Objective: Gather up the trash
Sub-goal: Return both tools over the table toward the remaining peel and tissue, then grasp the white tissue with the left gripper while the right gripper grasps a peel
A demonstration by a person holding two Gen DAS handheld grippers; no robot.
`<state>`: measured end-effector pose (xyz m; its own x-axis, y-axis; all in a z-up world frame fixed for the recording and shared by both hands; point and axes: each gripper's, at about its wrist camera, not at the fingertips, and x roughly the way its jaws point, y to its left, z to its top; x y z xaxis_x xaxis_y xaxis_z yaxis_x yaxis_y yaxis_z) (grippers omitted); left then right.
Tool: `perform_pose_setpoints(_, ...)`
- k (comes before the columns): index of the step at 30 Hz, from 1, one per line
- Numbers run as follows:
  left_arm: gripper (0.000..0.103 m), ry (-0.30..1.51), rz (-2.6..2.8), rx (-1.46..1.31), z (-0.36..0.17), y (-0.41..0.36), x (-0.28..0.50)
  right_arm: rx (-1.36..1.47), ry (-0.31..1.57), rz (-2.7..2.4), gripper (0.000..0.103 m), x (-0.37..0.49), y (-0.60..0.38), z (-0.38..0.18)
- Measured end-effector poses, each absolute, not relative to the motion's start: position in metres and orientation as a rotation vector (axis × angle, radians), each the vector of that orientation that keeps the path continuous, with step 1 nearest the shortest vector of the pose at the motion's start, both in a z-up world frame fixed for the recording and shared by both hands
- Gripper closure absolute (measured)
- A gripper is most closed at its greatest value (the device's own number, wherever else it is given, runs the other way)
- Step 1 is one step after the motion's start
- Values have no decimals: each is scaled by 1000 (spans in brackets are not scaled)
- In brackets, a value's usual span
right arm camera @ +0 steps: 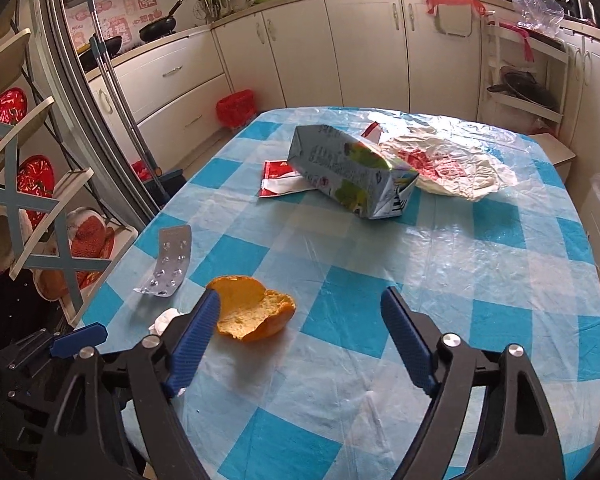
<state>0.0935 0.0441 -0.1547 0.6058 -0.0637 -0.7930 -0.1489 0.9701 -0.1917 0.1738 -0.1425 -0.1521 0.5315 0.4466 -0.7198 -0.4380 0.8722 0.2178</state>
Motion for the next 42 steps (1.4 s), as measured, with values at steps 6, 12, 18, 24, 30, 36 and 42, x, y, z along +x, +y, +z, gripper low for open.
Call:
perform_pose_setpoints(6,22,933,49,-247,-162,41,100,2,932,553,63,182,-132,-171)
perform_pose_setpoints(12,22,935,60,-247,-167,38,107,29,935,527,95,183,-149,-171)
perform_pose_setpoints(18,34,922,26,-229,-167,23,118,36,913,447,97,184,-177,-166)
perform_pose_setpoints(24,71,927,-50,-198,-168,-3,129,21,874,342,97,179,-217,-158)
perform_pose_setpoints(30,82,922,-140,-198,-167,-34,138,51,853,259,97,173,-257,-153)
perform_pose_setpoints(36,77,934,-131,-176,-165,-50,139,115,873,254,97,172,-279,-155)
perform_pose_setpoints(42,53,935,-75,-169,-163,-43,135,151,891,268,89,171,-286,-159)
